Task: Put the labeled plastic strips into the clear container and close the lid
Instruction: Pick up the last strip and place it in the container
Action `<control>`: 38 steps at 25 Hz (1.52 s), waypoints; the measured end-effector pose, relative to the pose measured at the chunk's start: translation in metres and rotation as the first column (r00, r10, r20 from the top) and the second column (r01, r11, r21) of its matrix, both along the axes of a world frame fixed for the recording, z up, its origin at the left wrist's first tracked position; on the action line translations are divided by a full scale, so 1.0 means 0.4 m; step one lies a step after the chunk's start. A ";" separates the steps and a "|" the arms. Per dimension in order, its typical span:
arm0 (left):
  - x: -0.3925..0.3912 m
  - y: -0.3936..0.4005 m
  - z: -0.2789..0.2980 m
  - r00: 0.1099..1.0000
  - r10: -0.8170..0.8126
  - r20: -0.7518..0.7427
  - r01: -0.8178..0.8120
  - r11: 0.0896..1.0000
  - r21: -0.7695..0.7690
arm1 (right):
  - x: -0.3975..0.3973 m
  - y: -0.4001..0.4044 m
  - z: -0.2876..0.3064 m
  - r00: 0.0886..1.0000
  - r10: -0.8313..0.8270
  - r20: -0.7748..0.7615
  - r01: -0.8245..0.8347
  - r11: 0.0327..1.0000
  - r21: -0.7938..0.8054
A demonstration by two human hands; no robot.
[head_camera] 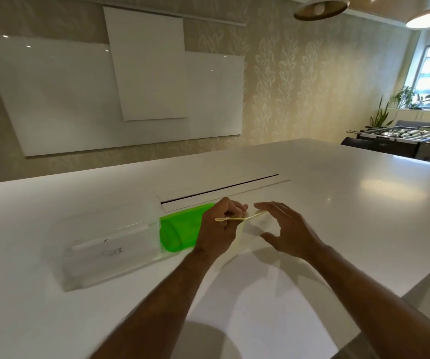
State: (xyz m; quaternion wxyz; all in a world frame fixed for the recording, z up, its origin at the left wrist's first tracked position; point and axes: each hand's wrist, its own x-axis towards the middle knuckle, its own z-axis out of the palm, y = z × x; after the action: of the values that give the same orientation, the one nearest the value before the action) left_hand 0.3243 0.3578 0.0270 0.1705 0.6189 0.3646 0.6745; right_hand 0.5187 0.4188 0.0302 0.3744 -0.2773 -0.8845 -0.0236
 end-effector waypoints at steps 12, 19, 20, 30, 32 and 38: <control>-0.190 -0.129 0.049 0.980 0.031 0.197 -0.016 0.997 -0.075 | -0.084 0.003 0.050 0.995 -0.004 0.104 -0.006 0.995 0.098; -0.288 -0.184 0.046 0.905 0.260 -0.336 -0.286 0.958 -0.030 | -0.150 -0.018 0.065 0.987 0.065 0.146 -0.085 0.987 0.135; -0.296 -0.190 0.048 0.885 0.283 -0.370 -0.309 0.951 -0.012 | -0.158 -0.020 0.068 0.986 0.070 0.150 -0.090 0.988 0.129; -0.437 -0.260 0.149 0.708 0.361 -0.607 -0.442 0.897 0.017 | -0.299 -0.050 0.168 0.969 0.055 0.241 -0.049 0.998 -0.030; -0.480 -0.275 0.179 0.646 0.377 -0.664 -0.489 0.872 0.019 | -0.348 -0.060 0.200 0.965 0.061 0.255 -0.046 0.997 -0.065; -0.617 -0.317 0.234 0.475 0.407 -0.780 -0.656 0.755 -0.006 | -0.525 -0.070 0.260 0.949 0.146 0.280 -0.111 0.984 -0.138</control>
State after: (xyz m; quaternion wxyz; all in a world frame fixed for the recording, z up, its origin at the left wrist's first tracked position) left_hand 0.0775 0.2310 0.1206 -0.1203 0.6549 0.6753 0.3173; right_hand 0.3085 0.3907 0.1343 0.2246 -0.2345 -0.9457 0.0140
